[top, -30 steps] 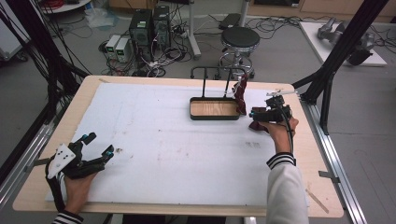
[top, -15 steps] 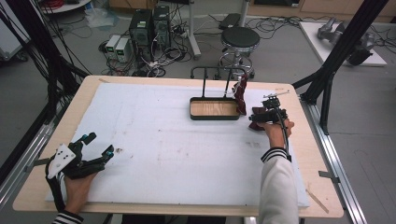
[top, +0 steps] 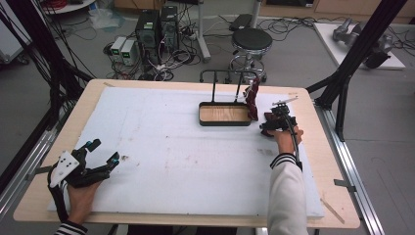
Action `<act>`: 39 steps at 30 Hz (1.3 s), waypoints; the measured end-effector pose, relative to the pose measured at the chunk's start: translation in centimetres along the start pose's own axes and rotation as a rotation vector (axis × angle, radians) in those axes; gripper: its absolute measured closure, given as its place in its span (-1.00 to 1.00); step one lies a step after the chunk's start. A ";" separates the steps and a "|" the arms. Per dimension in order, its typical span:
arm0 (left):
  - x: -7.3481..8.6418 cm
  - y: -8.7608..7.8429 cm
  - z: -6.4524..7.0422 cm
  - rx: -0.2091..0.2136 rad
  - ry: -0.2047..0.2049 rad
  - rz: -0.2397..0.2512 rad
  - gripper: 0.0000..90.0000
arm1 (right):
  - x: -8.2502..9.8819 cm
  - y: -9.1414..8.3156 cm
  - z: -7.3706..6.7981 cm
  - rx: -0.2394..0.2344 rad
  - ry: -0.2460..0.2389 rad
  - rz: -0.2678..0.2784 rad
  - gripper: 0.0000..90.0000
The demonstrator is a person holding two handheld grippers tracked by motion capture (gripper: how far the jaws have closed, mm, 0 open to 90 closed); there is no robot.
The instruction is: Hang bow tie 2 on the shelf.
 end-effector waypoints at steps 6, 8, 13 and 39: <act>0.0 0.0 0.0 -0.001 -0.001 0.001 -0.64 | 0.3 0.2 -0.1 -0.005 0.001 -0.018 -0.14; 0.0 0.0 0.0 -0.001 -0.001 0.001 -0.64 | 0.4 0.2 -0.3 -0.013 0.012 -0.026 -0.01; 0.0 0.0 0.0 0.000 -0.001 0.002 -0.64 | 0.6 0.3 -0.3 -0.017 0.039 -0.035 0.10; 0.0 0.0 0.0 0.000 0.003 0.001 -0.64 | -0.4 -1.8 0.1 -0.039 0.149 0.028 0.73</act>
Point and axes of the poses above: each handheld gripper's, and its own axes: y roughly forward along the jaws, x roughly out of its underside, z roughly to its right, the point moved 10 cm from there along y, roughly forward along the jaws, and after that the axes turned 15 degrees about z, right-handed, at the moved point
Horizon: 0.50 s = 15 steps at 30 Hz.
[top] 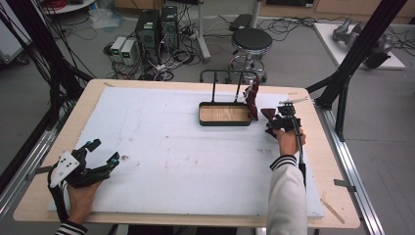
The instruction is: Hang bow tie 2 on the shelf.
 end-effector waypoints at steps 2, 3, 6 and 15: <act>0.0 0.0 0.0 0.000 0.002 0.000 -0.64 | -0.4 -0.5 0.0 -0.001 0.007 0.026 0.73; 0.0 0.0 0.0 0.000 0.001 0.000 -0.64 | -0.7 -0.8 0.0 -0.002 0.006 0.040 0.73; 0.0 0.0 0.0 0.000 0.000 0.000 -0.64 | -1.2 -1.7 0.1 -0.001 0.012 0.072 0.73; 0.0 0.0 0.0 0.000 0.002 -0.001 -0.64 | -2.8 -4.4 -0.2 -0.020 0.027 0.203 0.73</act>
Point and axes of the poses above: each handheld gripper's, and its own axes: y roughly forward along the jaws, x roughly out of its underside, z roughly to its right, the point moved 10 cm from there along y, roughly forward along the jaws, and after that the axes turned 15 degrees about z, right-handed, at the moved point
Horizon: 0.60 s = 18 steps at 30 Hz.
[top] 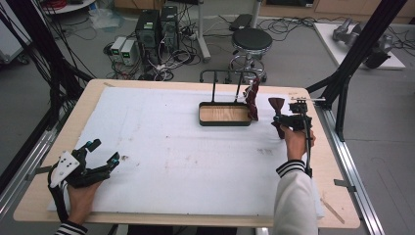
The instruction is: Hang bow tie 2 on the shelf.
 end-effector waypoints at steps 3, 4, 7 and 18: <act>0.0 0.0 0.0 0.000 0.000 0.000 -0.64 | -0.9 -0.7 -0.4 -0.010 -0.010 0.051 0.73; 0.0 0.0 0.0 0.001 0.001 -0.001 -0.64 | -1.1 -0.9 -0.5 -0.013 -0.011 0.066 0.73; 0.0 0.0 0.0 0.000 0.001 0.000 -0.64 | -1.6 -1.3 -0.7 -0.023 0.001 0.095 0.73; 0.0 0.0 0.0 0.001 0.001 -0.001 -0.64 | -3.8 -3.2 -2.6 -0.044 -0.057 0.247 0.73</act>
Point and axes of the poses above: each handheld gripper's, and its own axes: y roughly forward along the jaws, x roughly out of its underside, z roughly to its right, the point moved 10 cm from there along y, roughly forward along the jaws, and after that the axes turned 15 degrees about z, right-handed, at the moved point
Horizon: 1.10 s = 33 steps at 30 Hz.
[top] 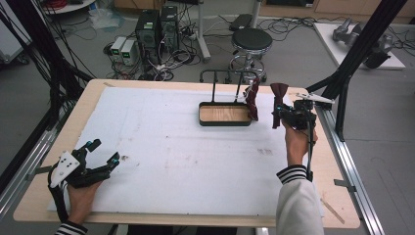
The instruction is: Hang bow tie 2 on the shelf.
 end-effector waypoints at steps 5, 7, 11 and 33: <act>0.0 0.0 0.0 0.000 0.000 0.001 -0.64 | -0.4 -0.2 -0.5 -0.006 -0.017 0.043 0.73; 0.0 0.0 0.0 -0.001 0.001 0.000 -0.64 | -0.8 -0.4 -0.7 -0.012 -0.025 0.075 0.73; 0.0 0.0 0.0 -0.001 -0.001 0.001 -0.64 | -1.8 -1.1 -1.3 -0.040 -0.043 0.150 0.73; 0.0 0.0 0.0 0.000 0.000 0.000 -0.64 | -4.8 -3.2 -6.2 -0.167 -0.082 0.356 0.73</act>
Point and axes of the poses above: each handheld gripper's, and its own axes: y roughly forward along the jaws, x roughly out of its underside, z roughly to its right, the point moved 10 cm from there along y, roughly forward along the jaws, and after that the axes turned 15 degrees about z, right-handed, at the moved point
